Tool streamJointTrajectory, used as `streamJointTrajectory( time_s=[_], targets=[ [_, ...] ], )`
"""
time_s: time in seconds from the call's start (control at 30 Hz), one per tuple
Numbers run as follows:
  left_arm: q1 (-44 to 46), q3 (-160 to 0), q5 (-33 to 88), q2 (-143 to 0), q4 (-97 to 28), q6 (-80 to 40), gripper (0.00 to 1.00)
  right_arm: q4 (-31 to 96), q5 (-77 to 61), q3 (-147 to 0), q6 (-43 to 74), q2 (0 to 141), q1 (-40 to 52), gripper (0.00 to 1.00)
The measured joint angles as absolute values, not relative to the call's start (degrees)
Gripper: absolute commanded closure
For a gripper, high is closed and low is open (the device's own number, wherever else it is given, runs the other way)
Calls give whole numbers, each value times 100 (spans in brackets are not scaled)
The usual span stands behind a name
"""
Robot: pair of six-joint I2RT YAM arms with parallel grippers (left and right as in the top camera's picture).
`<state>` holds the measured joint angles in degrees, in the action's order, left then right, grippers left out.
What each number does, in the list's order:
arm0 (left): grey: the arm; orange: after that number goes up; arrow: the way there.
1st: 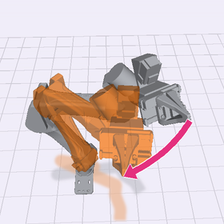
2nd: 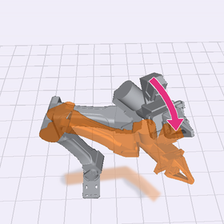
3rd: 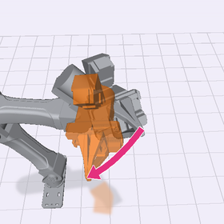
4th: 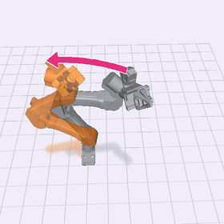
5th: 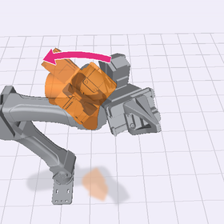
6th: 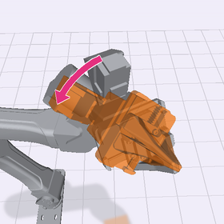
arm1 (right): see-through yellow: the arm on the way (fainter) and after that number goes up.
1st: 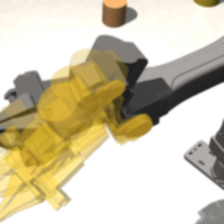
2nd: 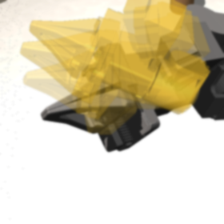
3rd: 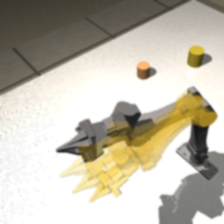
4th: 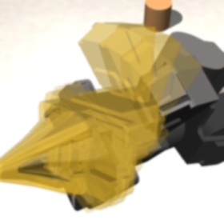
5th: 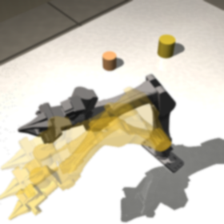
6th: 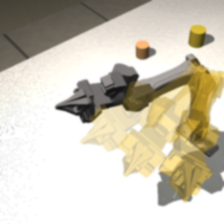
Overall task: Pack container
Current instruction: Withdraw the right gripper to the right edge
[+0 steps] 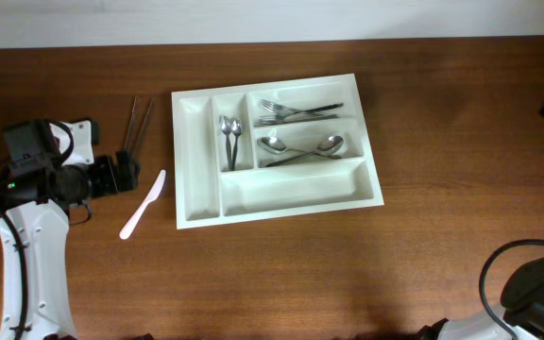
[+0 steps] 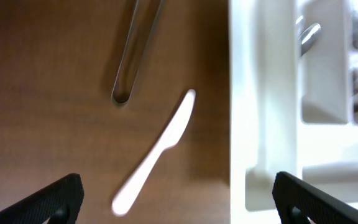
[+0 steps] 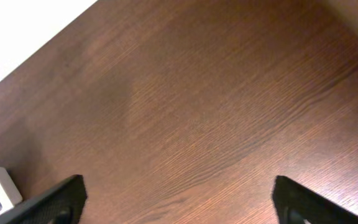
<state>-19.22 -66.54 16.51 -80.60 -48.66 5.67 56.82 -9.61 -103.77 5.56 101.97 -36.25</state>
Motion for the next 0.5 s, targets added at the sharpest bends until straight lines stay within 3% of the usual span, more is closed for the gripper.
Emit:
streamJointTrajectory(
  time_s=[0.17, 0.43, 0.5],
  targets=[
    [-1774, -7057, 1041, -8313, -5872, 628, 0, 5682, -1050, -10377, 561, 10252, -3629, 1],
    [-1500, -9139, 84, -9966, -6777, 1424, 0, 5684, -1070, -10377, 561, 10254, -3629, 1],
    [-1498, -9480, -40, -10383, -6768, 1632, 8, 5684, -1070, -10377, 558, 10254, -3629, 1]
  ],
)
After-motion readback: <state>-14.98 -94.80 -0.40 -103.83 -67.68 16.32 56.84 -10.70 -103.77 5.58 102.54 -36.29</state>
